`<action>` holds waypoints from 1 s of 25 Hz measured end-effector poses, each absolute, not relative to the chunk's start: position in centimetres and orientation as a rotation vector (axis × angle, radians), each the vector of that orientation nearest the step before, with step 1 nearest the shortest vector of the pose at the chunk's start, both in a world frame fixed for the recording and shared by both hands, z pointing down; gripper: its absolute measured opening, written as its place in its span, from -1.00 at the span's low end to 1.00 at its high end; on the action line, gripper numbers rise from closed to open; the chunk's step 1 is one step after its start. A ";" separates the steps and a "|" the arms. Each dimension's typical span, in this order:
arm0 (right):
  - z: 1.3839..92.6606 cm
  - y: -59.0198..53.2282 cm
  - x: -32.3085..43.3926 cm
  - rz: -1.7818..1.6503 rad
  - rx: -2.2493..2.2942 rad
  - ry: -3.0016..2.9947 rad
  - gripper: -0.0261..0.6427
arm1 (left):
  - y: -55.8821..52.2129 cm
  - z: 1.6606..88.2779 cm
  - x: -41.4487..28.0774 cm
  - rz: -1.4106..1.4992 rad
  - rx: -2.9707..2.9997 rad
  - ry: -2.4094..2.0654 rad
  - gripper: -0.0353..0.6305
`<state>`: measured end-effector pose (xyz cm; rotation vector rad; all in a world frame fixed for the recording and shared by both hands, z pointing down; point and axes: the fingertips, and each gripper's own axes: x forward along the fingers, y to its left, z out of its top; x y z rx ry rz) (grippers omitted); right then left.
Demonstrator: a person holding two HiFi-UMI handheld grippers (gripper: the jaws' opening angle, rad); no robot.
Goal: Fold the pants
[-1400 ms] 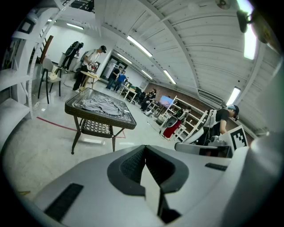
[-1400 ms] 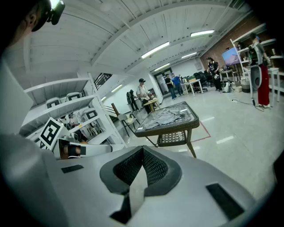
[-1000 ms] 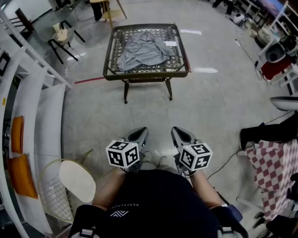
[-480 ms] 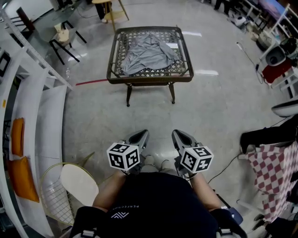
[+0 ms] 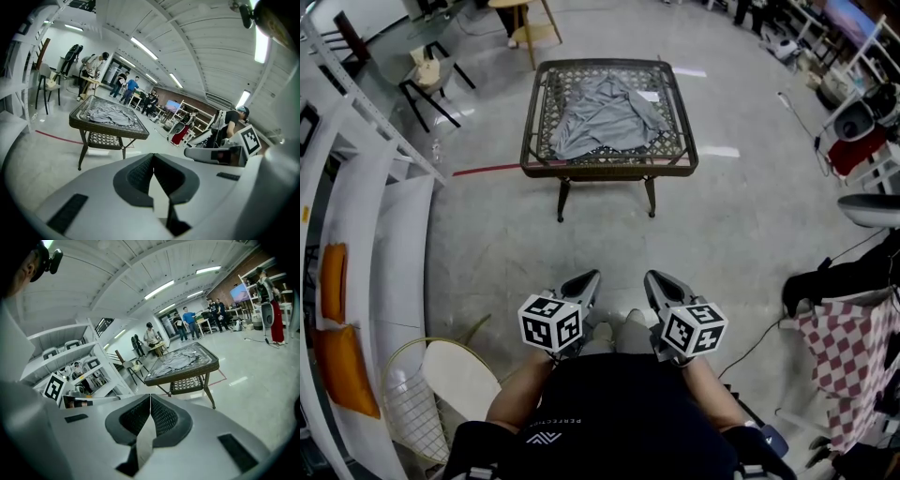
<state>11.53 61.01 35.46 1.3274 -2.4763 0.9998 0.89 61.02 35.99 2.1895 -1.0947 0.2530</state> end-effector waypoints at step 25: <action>35.5 42.1 13.8 0.959 1.138 -2.556 -0.82 | 43.7 36.0 3.2 0.162 2.123 -1.244 -0.87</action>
